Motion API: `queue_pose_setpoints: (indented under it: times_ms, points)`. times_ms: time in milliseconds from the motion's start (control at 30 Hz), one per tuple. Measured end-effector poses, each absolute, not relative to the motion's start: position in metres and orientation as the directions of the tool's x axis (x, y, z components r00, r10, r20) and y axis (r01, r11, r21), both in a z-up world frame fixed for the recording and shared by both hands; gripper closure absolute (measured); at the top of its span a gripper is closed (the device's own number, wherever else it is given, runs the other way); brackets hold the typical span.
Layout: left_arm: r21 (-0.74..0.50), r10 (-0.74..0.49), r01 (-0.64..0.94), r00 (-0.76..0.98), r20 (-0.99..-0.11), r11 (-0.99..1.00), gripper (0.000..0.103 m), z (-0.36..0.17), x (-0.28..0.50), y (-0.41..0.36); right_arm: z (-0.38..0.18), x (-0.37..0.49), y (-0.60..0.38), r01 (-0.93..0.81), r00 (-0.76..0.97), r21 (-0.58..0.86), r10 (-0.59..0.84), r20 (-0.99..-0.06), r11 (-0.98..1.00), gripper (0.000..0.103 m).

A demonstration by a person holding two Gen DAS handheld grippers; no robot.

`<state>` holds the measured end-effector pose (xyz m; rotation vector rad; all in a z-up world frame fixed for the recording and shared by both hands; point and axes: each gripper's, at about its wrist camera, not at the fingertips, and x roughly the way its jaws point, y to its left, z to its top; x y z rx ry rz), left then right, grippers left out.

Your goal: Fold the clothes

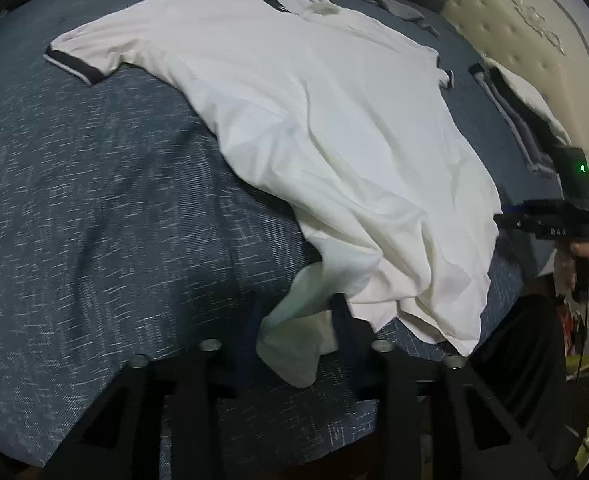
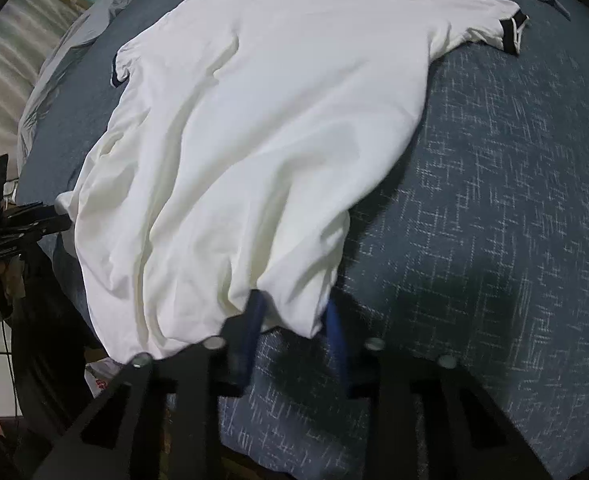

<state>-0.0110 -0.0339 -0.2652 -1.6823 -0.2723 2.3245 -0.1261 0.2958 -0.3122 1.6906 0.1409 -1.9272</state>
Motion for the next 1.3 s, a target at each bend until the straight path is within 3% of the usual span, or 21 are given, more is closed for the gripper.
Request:
queue_pose_setpoints:
  times_ms: [33,133,367,733,967,1200,1300]
  points:
    - [-0.297,0.315,-0.105,-0.299,-0.9,-0.949,0.086,-0.263,-0.011,-0.034,-0.31,-0.126,0.297,0.475,-0.049,0.284,-0.347,-0.937,-0.833,0.09]
    - [-0.291,0.316,-0.126,-0.308,-0.897,-0.949,0.101,-0.256,-0.009,-0.033,-0.299,-0.126,0.302,0.476,-0.074,0.297,-0.374,-0.924,-0.828,0.096]
    - [-0.273,0.316,-0.17,-0.331,-0.889,-0.947,0.101,-0.238,-0.005,-0.034,-0.247,-0.126,0.326,0.487,-0.148,0.312,-0.429,-0.891,-0.816,0.098]
    - [-0.223,0.258,-0.132,-0.416,-0.872,-0.966,0.101,-0.174,0.017,-0.101,-0.176,-0.128,0.366,0.471,-0.196,0.341,-0.473,-0.859,-0.814,0.099]
    - [-0.26,0.252,-0.026,-0.348,-0.903,-0.965,0.101,-0.213,0.0,-0.125,-0.227,-0.152,0.354,0.395,-0.152,0.29,-0.373,-0.915,-0.872,0.099]
    - [-0.292,0.268,0.033,-0.306,-0.914,-0.956,0.101,-0.252,-0.019,-0.129,-0.265,-0.177,0.358,0.292,-0.219,0.29,-0.359,-0.907,-0.911,0.098]
    - [-0.305,0.28,0.046,-0.287,-0.916,-0.951,0.1,-0.259,-0.025,-0.132,-0.264,-0.18,0.36,0.284,-0.228,0.3,-0.368,-0.902,-0.911,0.091]
